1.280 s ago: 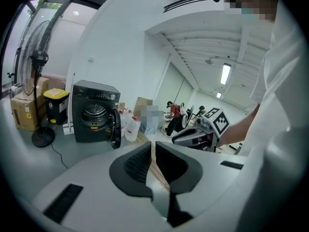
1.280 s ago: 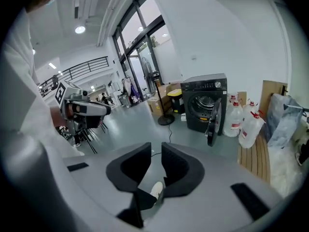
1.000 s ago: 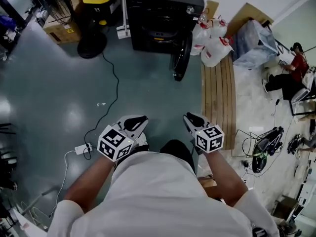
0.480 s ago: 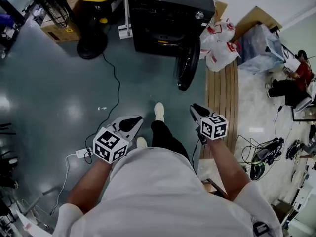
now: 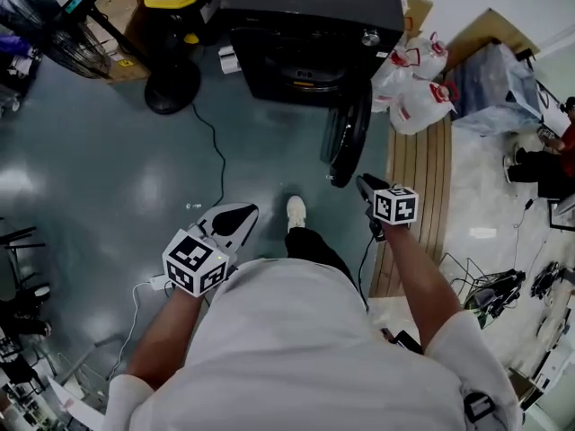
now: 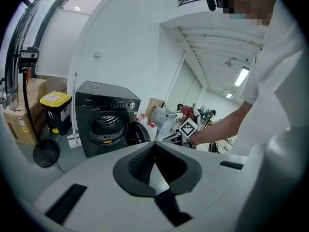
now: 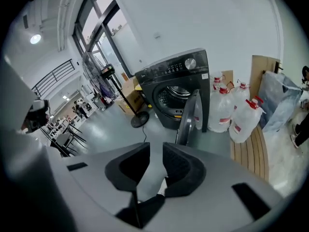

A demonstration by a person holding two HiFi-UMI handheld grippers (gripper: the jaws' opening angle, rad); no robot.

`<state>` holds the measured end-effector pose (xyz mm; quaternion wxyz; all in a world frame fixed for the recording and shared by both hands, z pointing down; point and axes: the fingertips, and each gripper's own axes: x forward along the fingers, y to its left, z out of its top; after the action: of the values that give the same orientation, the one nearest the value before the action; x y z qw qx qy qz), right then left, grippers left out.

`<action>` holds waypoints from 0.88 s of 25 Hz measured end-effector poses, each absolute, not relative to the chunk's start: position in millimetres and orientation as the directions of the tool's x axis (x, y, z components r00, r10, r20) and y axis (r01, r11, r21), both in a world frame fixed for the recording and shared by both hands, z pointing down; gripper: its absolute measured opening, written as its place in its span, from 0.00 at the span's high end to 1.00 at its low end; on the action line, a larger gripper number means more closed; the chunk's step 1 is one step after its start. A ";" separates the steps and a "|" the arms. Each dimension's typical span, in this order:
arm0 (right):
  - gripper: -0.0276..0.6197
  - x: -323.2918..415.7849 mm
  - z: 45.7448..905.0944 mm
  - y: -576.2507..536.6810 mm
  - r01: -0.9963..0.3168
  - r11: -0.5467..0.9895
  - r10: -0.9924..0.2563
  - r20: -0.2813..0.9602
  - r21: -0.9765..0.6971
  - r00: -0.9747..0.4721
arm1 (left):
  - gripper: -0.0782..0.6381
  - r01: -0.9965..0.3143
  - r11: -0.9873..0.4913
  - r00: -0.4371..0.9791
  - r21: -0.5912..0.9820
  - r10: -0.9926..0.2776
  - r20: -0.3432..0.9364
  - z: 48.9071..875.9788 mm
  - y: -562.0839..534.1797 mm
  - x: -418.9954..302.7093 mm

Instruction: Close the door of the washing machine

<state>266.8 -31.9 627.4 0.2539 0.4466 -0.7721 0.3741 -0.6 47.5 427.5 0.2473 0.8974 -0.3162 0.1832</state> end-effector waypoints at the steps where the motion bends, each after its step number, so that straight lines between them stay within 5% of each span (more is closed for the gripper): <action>1: 0.81 272.4 636.4 -40.7 -0.880 0.316 -0.486 0.736 -0.355 -0.471 | 0.87 -0.662 -0.676 0.729 0.326 -0.478 0.490 428.0 37.7 3.3; 22: 0.78 308.5 707.0 -147.9 -0.902 0.140 -0.430 0.796 -0.409 -0.427 | 0.87 -0.617 -0.720 0.746 0.318 -0.406 0.528 421.1 -71.0 7.5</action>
<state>308.5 -147.9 707.0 0.2576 0.4692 -0.7096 0.4583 7.5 -71.0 421.1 0.2442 0.9018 -0.2837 0.2160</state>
